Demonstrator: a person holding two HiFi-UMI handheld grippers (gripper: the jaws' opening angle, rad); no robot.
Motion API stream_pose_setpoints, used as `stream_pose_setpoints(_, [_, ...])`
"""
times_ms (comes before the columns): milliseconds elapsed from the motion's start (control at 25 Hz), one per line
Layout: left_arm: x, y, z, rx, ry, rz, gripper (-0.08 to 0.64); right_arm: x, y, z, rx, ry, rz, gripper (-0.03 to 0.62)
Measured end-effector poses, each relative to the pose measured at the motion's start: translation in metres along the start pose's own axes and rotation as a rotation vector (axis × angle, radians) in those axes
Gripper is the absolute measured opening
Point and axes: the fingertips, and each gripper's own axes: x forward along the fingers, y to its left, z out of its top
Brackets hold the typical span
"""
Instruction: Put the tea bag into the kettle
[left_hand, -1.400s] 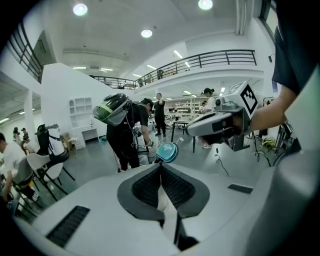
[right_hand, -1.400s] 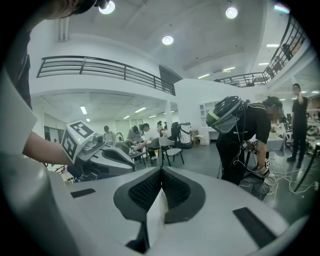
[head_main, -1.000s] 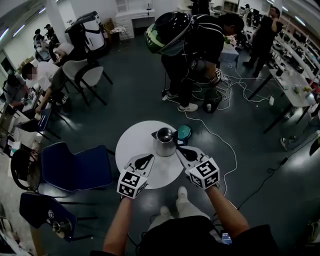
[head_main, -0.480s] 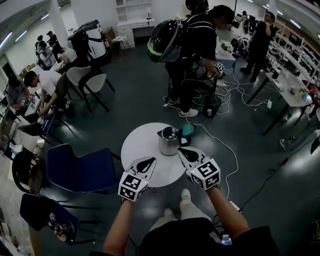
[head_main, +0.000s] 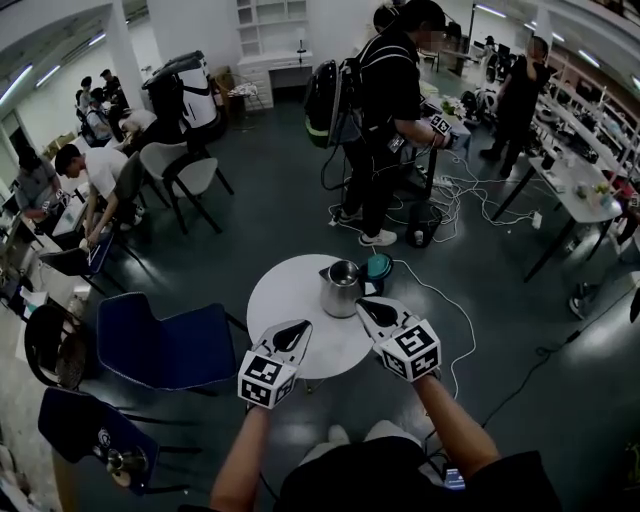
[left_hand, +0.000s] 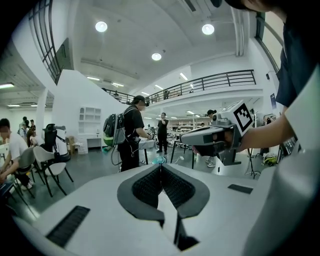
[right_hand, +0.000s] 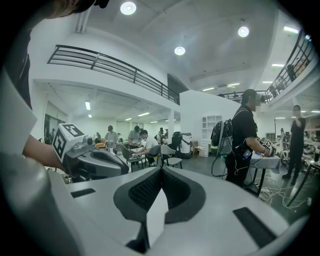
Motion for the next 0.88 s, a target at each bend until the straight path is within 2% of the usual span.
stream_pose_setpoints(400, [-0.004, -0.018, 0.015, -0.006, -0.039, 0.023, 0.018, -0.021, 0.0, 0.02, -0.045, -0.016, 0.013, 0.017])
stream_pose_setpoints(880, [0.003, -0.078, 0.041, -0.01, -0.069, 0.061, 0.018, -0.075, -0.008, 0.032, -0.06, -0.046, 0.056, 0.017])
